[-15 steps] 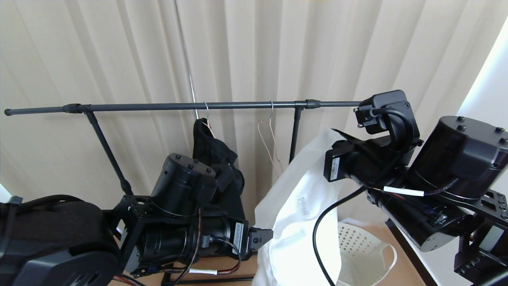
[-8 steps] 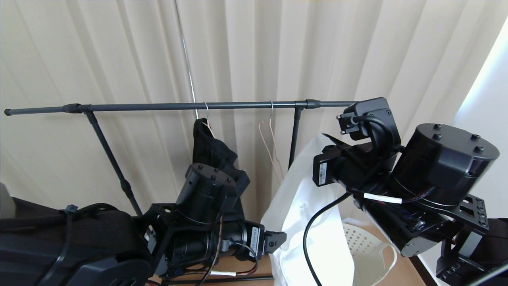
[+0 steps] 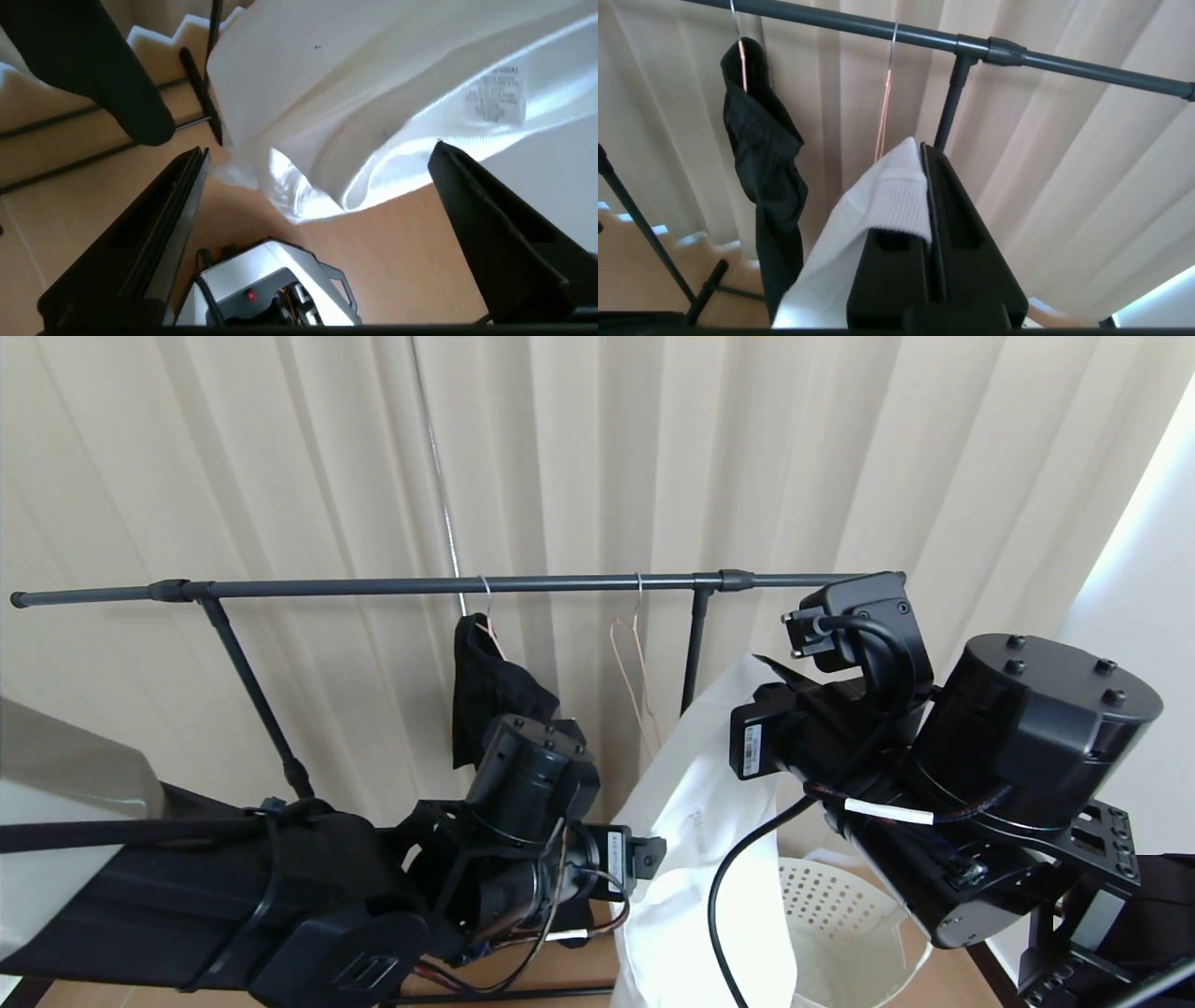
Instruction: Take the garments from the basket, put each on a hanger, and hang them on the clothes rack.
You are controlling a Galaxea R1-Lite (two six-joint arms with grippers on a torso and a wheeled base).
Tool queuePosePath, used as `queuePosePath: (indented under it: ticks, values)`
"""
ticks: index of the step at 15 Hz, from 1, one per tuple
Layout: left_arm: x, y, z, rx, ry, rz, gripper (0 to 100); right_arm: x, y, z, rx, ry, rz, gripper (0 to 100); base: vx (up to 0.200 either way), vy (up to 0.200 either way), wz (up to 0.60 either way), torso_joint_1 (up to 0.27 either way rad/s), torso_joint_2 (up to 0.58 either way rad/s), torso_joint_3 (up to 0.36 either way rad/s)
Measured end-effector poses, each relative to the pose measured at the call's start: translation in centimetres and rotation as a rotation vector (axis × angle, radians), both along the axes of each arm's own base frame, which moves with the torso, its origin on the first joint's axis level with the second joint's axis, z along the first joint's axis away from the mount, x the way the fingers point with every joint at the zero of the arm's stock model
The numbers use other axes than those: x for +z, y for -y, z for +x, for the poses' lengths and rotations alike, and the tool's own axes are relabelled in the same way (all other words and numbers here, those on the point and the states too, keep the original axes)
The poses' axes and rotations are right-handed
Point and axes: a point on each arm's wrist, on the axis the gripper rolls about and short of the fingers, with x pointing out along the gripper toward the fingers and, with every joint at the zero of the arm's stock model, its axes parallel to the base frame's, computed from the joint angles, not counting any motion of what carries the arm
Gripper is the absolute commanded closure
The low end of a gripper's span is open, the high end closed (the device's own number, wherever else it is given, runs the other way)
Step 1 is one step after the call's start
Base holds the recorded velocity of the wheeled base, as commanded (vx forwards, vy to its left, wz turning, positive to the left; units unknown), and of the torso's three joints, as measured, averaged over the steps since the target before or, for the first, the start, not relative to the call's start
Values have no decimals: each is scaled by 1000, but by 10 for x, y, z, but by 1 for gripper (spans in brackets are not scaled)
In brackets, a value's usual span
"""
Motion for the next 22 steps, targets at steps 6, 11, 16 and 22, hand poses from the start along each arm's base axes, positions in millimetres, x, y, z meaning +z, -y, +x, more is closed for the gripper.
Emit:
queuePosePath:
  ticks: [6,11,16,22]
  values:
    - [-15,7,14,126,45,88,0,8,4,-4,0,19,18,100,0,0,0,0,0,0]
    - [-27,11,17,124,27,116,0,16,8,-7,-3,37,35,100,0,0,0,0,0,0]
    - [-31,10,16,120,19,130,100,20,17,1,-44,47,40,100,0,0,0,0,0,0]
    - [-17,4,10,105,51,124,100,17,34,18,-126,47,-4,100,0,0,0,0,0,0]
